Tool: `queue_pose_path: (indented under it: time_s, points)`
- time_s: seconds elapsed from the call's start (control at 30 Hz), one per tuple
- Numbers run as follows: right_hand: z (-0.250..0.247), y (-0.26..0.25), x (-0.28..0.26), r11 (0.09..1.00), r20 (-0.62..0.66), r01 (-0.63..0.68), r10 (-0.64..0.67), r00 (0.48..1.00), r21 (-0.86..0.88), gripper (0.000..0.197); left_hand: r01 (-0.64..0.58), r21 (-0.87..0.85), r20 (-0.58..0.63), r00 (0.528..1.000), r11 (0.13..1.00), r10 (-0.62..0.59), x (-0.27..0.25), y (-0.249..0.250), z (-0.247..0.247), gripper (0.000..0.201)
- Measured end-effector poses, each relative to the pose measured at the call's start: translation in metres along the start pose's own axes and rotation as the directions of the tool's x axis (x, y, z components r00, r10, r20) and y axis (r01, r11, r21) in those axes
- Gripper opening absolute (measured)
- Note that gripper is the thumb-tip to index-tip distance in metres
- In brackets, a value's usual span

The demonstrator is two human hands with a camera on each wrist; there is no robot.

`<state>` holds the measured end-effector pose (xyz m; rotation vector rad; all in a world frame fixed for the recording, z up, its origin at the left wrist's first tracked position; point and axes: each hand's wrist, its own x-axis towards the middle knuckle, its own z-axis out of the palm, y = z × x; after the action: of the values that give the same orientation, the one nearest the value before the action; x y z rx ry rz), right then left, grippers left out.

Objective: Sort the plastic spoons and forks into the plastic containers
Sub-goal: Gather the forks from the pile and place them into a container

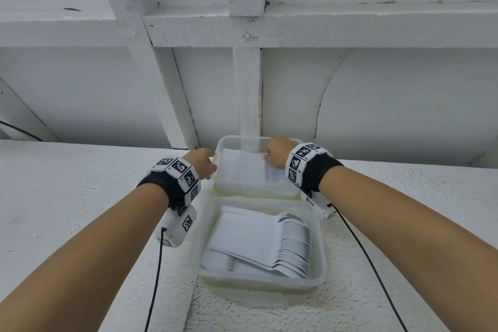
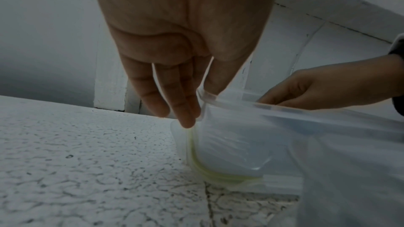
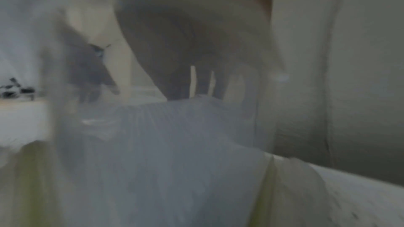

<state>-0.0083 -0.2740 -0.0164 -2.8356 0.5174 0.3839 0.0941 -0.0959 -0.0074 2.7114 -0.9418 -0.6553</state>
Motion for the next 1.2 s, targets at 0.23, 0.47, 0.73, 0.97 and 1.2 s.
queue_pose_path:
  time_s: [0.23, 0.47, 0.73, 0.97, 1.2]
  points:
    - [-0.002, 0.005, -0.007, 0.995, -0.088, -0.005, 0.014, 0.996, 0.097, 0.030, 0.006, -0.018, -0.012, 1.000, 1.000, -0.006, -0.001, 0.001, 0.000, 0.042]
    - [-0.007, 0.008, -0.023, 0.979, -0.148, 0.041, -0.012, 0.989, 0.197, 0.033, 0.093, -0.094, -0.029, 0.995, 0.991, -0.096, -0.012, -0.008, -0.003, 0.047]
    - [-0.026, 0.025, -0.090, 0.904, -0.255, 0.050, 0.066, 0.965, 0.425, 0.033, 0.116, -0.183, -0.084, 0.987, 0.976, -0.134, -0.052, -0.011, -0.007, 0.031]
    - [0.024, 0.016, -0.166, 0.850, 0.007, -0.185, 0.209, 0.978, 0.494, 0.045, 0.193, -0.363, 0.047, 0.981, 0.912, -0.189, -0.104, -0.007, 0.032, 0.034]
    - [0.051, -0.009, -0.203, 0.651, 0.142, -0.330, 0.325, 0.935, 0.684, 0.020, 0.152, -0.464, -0.047, 0.980, 0.872, -0.196, -0.128, 0.002, 0.041, 0.033]
